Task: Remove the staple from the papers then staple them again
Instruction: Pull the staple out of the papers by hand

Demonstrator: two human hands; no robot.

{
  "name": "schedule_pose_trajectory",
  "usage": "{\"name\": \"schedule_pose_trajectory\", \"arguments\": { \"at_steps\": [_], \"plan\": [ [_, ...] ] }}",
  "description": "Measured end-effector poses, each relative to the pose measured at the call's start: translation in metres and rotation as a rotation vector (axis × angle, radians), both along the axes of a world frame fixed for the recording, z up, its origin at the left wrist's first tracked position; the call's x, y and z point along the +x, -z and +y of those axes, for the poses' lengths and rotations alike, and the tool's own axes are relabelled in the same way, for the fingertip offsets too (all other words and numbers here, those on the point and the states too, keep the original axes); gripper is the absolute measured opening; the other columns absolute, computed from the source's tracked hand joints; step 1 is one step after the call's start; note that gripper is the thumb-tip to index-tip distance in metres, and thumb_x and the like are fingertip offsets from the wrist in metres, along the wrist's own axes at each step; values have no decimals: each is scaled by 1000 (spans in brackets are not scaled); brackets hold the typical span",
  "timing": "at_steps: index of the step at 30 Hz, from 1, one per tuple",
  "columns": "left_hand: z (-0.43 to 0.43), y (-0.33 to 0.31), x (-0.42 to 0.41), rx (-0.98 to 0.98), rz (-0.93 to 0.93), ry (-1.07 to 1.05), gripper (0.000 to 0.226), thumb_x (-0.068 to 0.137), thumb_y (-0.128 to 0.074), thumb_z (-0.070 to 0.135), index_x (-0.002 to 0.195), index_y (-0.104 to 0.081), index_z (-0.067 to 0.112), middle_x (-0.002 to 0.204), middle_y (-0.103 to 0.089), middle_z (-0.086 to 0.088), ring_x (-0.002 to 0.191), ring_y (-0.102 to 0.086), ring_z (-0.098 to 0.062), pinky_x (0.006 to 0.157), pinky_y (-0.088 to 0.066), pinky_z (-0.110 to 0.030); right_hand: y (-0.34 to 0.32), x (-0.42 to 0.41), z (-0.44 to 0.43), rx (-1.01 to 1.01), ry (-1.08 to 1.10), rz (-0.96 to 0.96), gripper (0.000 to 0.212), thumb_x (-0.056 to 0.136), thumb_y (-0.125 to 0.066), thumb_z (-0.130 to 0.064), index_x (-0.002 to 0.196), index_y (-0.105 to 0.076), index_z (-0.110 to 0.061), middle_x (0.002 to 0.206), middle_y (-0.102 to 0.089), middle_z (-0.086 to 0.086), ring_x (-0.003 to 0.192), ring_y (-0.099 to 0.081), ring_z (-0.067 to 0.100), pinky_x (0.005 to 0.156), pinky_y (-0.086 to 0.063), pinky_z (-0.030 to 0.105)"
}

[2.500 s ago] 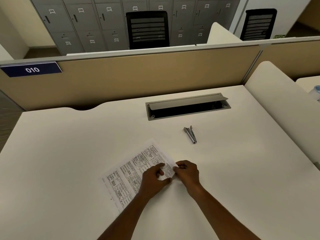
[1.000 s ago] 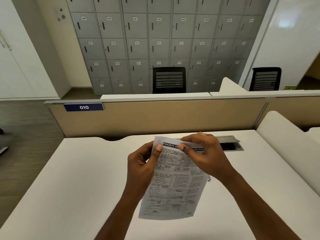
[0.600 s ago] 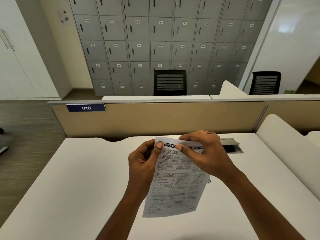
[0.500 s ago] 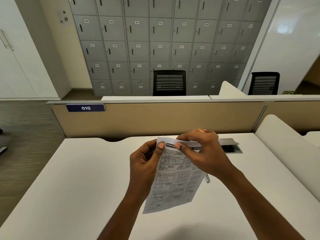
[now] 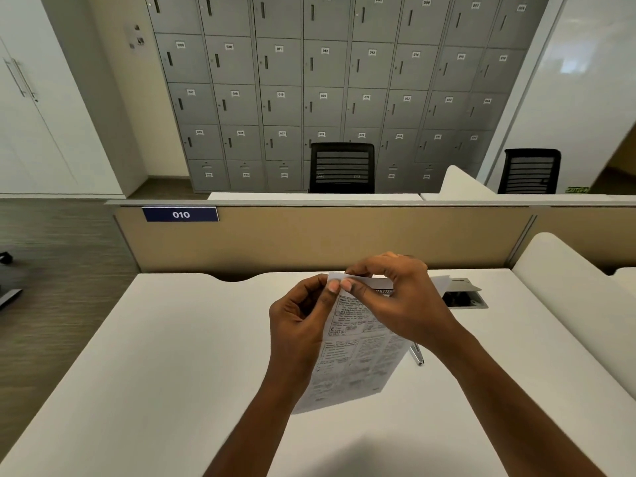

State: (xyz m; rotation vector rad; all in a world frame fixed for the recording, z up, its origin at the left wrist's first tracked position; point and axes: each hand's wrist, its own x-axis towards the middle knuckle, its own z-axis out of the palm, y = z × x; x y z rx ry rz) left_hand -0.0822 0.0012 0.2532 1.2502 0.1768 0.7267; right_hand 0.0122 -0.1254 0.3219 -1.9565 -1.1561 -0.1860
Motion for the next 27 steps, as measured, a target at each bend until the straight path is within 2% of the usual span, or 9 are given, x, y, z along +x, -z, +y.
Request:
{"name": "schedule_pose_trajectory", "arguments": {
  "at_steps": [7, 18, 23, 27],
  "plan": [
    [8, 2, -10, 23, -4, 15, 16, 97, -69, 32, 102, -80, 23, 97, -82, -7, 88, -79, -26, 75, -63, -29, 1, -6, 5, -24, -18, 35, 10, 90, -73, -34, 91, -77, -25, 83, -65, -27, 90, -62, 14, 94, -44, 60],
    [17, 0, -12, 14, 14, 44, 19, 98, -67, 35, 104, -81, 23, 100, -81, -8, 93, -78, -28, 80, -63, -34, -2, -9, 14, -42, -13, 56, 12, 91, -70, -34, 94, -75, -24, 88, -67, -23, 93, -62, 15, 96, -43, 62],
    [18, 2, -7, -15, 27, 44, 18, 97, -68, 32, 101, -81, 20, 98, -81, -10, 93, -77, -30, 85, -63, -44, -2, -9, 14, -57, -4, 61, 11, 91, -71, -33, 96, -75, -23, 93, -69, -16, 94, -62, 15, 97, -42, 62],
    [18, 3, -7, -29, 29, 75, 22, 96, -69, 36, 102, -80, 18, 99, -81, -11, 92, -78, -30, 82, -63, -38, -2, -7, 12, -73, -5, 78, 12, 91, -70, -33, 96, -74, -23, 93, -69, -16, 95, -61, 13, 98, -42, 62]
  ]
}}
